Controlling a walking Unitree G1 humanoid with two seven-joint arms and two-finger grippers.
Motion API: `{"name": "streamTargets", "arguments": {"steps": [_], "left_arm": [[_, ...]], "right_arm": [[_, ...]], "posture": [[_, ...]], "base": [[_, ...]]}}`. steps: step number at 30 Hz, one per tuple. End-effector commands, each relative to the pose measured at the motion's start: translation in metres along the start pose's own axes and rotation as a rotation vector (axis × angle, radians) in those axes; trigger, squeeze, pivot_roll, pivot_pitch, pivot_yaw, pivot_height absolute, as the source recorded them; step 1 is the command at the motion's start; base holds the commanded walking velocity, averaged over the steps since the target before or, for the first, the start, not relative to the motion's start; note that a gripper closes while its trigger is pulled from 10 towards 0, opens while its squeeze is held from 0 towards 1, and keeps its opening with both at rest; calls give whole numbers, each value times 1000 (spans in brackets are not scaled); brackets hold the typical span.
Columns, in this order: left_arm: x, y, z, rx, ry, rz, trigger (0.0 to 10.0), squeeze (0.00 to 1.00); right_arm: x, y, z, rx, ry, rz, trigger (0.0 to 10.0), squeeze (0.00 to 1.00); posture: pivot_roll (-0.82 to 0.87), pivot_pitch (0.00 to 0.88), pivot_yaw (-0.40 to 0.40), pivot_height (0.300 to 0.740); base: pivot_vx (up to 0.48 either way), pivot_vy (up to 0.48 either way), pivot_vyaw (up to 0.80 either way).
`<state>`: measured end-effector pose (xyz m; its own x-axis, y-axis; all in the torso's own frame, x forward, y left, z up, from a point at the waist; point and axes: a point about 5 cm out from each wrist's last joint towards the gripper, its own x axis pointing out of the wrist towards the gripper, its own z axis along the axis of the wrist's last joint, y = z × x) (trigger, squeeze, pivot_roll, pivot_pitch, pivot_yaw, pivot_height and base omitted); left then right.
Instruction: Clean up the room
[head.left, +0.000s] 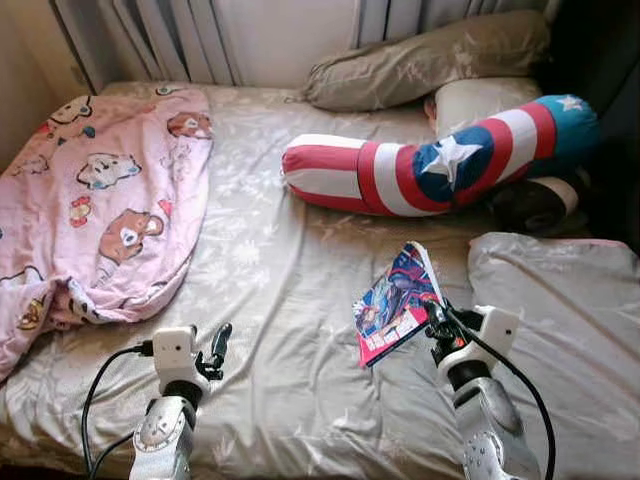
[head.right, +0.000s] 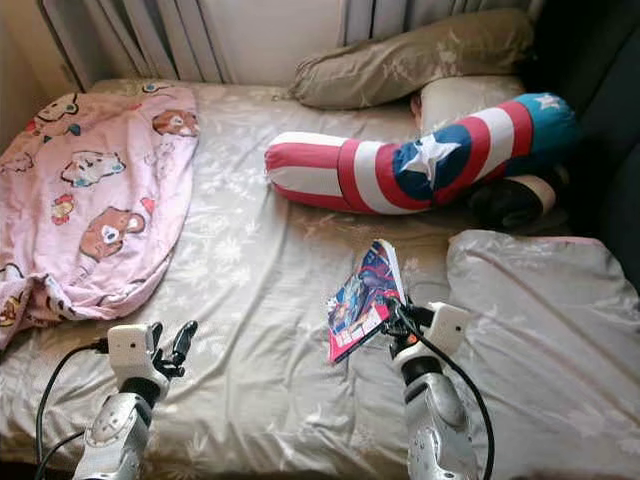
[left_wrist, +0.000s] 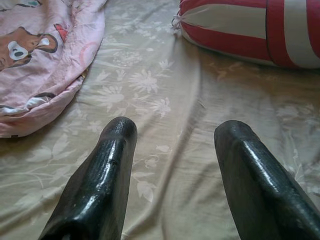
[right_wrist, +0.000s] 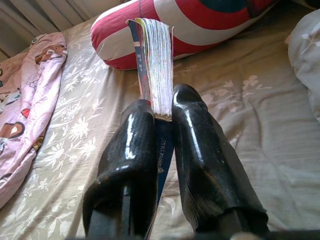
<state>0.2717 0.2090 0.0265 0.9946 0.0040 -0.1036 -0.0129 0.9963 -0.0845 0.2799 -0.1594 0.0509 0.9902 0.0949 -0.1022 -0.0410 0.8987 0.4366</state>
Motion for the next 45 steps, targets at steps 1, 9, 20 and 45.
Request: {"name": "streamTargets", "arguments": {"steps": [1, 9, 20, 45], "left_arm": [[-3, 1, -3, -3, 15, 0, 10000, 0], [-5, 2, -1, 2, 13, 4, 10000, 0], [-2, 4, 2, -5, 11, 17, 10000, 0], [-2, 6, 7, 16, 8, 7, 10000, 0]], "right_arm": [[0, 4, 6, 5, -46, 19, 10000, 0], [0, 3, 5, 0, -39, 9, 10000, 0], [2, 5, 6, -34, -61, 32, 10000, 0], [21, 1, 11, 36, -88, 17, 10000, 0]], "posture": [[7, 128, 16, 678], [13, 151, 16, 678], [22, 161, 18, 663], [40, 185, 49, 653]], "base": [[0, 0, 0], [0, 0, 0], [0, 0, 0], [0, 0, 0]]}}
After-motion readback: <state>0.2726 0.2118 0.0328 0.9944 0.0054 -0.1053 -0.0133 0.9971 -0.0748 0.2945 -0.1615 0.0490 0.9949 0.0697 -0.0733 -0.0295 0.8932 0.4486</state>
